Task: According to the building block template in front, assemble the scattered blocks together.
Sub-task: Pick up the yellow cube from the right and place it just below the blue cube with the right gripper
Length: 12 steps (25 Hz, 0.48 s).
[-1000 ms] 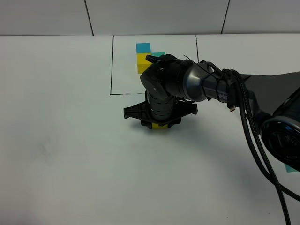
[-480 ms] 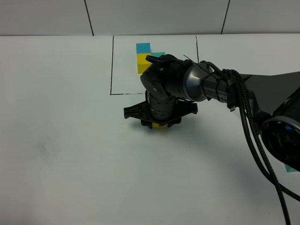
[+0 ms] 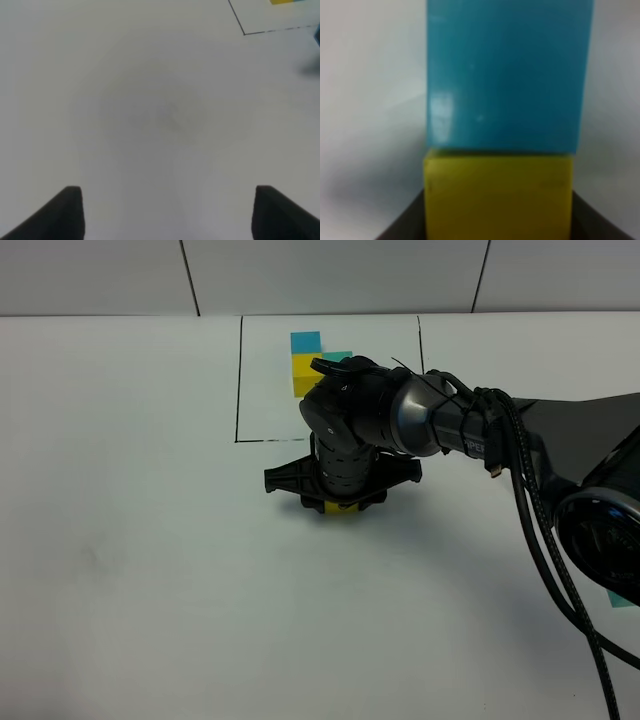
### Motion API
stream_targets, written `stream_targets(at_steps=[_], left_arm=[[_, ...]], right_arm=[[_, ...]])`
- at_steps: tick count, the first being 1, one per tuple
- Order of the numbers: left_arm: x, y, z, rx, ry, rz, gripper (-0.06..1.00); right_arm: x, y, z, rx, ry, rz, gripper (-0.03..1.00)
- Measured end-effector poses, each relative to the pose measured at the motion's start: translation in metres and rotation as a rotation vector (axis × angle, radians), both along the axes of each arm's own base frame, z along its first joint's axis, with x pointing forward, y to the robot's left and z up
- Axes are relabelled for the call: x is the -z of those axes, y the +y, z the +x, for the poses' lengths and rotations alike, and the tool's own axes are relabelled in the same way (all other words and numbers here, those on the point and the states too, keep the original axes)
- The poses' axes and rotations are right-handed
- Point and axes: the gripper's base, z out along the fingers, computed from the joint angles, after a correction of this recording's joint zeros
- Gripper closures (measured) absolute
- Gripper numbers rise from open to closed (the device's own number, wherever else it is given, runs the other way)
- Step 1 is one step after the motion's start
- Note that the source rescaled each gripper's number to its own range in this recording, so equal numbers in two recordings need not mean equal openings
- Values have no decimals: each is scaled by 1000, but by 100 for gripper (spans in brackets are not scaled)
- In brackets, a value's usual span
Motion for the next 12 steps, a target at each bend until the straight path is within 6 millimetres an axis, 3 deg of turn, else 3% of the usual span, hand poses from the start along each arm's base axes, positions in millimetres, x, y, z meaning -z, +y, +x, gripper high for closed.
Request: stream_targets(at_steps=[12], left_arm=[[0, 0, 0, 0, 0, 0, 36]], right_arm=[[1, 0, 0, -1, 0, -1, 96]])
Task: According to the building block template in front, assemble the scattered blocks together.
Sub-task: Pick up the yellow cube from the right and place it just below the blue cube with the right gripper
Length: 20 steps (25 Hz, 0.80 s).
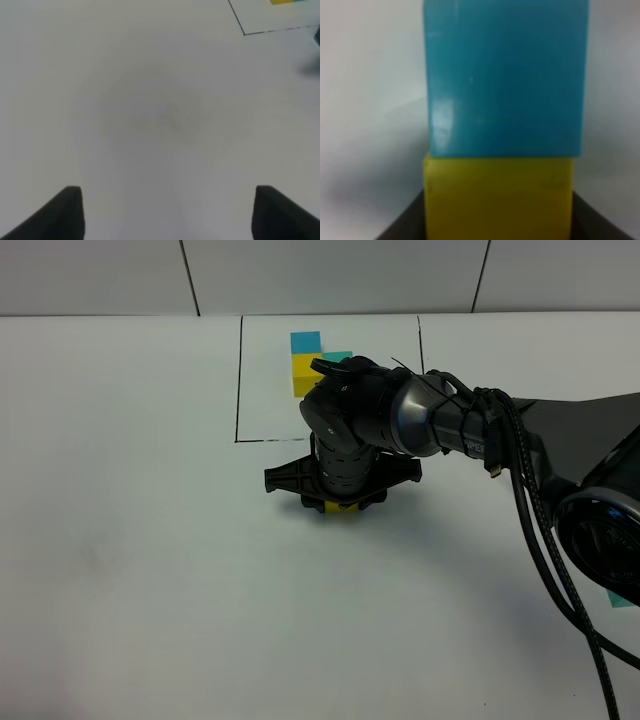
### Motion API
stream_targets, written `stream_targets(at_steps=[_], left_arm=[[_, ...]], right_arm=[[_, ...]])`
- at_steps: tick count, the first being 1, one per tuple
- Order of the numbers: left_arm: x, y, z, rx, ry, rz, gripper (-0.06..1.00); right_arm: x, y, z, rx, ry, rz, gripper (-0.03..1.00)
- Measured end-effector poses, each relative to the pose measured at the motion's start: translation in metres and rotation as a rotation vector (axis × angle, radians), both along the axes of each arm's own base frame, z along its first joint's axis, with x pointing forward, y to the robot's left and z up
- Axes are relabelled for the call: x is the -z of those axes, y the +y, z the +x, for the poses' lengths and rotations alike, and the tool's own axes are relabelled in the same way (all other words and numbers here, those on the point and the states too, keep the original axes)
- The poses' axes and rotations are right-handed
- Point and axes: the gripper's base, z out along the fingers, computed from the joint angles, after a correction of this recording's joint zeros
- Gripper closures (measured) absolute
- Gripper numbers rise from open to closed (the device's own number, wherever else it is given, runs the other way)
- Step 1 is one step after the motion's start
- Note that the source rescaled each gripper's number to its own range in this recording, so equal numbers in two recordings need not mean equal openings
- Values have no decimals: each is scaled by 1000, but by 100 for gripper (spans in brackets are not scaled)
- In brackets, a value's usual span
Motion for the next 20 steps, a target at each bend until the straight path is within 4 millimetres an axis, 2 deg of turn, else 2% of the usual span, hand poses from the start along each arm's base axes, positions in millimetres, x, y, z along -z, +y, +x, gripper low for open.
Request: stream_targets(at_steps=[20], left_arm=[[0, 0, 0, 0, 0, 0, 36]], right_arm=[[0, 0, 1, 54, -3, 19, 96]])
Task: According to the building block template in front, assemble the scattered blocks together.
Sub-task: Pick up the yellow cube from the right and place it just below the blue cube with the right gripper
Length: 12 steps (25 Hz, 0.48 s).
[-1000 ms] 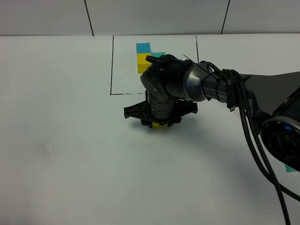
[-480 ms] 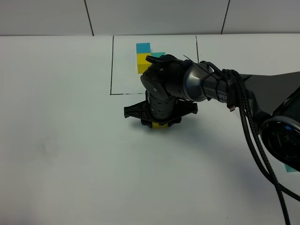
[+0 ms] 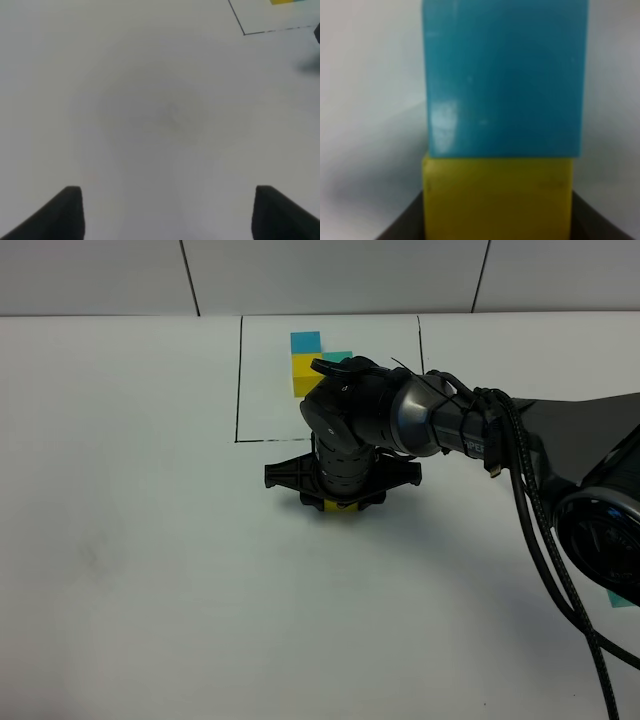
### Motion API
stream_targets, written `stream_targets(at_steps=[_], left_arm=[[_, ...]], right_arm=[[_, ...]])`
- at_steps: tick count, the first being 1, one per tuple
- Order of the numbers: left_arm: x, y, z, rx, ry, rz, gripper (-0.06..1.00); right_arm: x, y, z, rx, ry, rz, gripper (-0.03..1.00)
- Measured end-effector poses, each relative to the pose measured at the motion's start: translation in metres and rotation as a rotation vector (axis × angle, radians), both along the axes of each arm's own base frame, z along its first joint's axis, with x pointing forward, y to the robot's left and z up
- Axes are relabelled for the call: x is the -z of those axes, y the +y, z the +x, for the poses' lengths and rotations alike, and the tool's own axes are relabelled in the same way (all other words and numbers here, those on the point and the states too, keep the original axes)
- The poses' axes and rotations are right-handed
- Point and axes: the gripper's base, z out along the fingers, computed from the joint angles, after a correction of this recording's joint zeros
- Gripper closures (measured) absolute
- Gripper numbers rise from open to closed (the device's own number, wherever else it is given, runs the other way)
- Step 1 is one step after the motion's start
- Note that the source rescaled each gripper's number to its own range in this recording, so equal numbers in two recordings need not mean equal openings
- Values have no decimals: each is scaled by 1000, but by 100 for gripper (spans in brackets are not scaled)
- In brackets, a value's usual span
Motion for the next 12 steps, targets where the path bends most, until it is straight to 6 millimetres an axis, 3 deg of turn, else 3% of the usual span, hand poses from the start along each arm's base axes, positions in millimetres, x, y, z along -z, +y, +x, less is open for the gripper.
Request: stream_targets(at_steps=[10, 12], left_arm=[[0, 0, 0, 0, 0, 0, 36], [0, 0, 0, 0, 0, 0, 36]], right_arm=[[0, 0, 0, -31, -1, -7, 96], [0, 0, 1, -36, -4, -6, 92]])
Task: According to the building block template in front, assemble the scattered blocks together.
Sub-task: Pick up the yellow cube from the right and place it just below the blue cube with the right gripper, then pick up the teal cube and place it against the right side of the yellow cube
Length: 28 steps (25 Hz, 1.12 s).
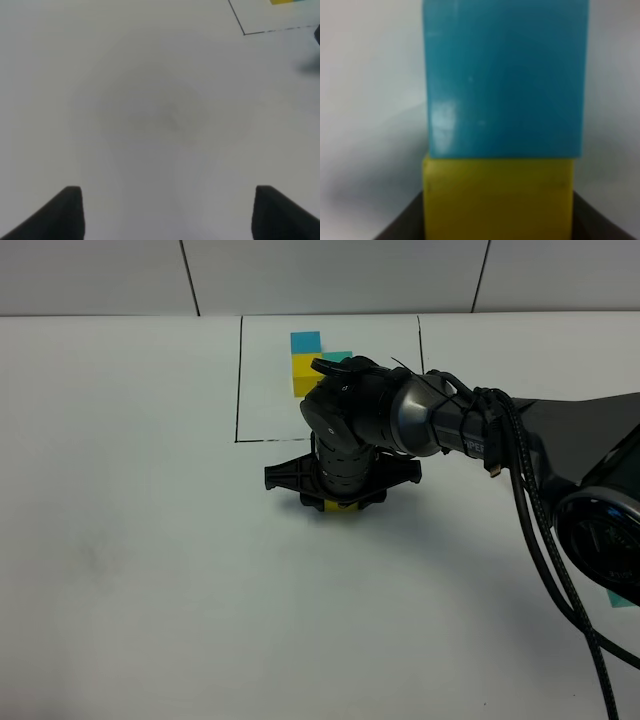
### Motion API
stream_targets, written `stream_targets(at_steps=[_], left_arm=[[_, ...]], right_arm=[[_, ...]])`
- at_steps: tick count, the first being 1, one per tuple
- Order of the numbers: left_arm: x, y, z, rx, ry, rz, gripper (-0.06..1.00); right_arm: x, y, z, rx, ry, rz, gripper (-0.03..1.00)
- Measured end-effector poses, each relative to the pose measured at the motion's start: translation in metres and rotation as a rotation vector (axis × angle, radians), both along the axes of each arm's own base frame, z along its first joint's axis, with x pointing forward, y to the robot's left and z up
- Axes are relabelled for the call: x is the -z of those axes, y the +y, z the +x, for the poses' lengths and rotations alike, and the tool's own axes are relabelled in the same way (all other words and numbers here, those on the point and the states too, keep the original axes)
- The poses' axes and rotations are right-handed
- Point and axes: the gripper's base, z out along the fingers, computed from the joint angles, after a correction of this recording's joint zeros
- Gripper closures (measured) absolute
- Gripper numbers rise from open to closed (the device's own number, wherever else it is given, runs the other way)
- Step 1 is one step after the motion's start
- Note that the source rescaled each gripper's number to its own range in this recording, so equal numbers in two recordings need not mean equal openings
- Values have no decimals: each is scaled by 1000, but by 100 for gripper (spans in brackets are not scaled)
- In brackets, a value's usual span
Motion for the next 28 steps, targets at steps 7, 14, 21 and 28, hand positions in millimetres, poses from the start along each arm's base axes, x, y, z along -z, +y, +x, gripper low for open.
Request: stream_targets(at_steps=[7, 14, 21, 28], left_arm=[[0, 0, 0, 0, 0, 0, 36], [0, 0, 0, 0, 0, 0, 36], [0, 0, 0, 0, 0, 0, 36], [0, 0, 0, 0, 0, 0, 36]], right_arm=[[-9, -2, 3, 6, -22, 19, 40], [-56, -8, 0, -30, -106, 42, -1], [-72, -74, -1, 31, -69, -26, -3], [-99, -140, -28, 18, -39, -64, -3]])
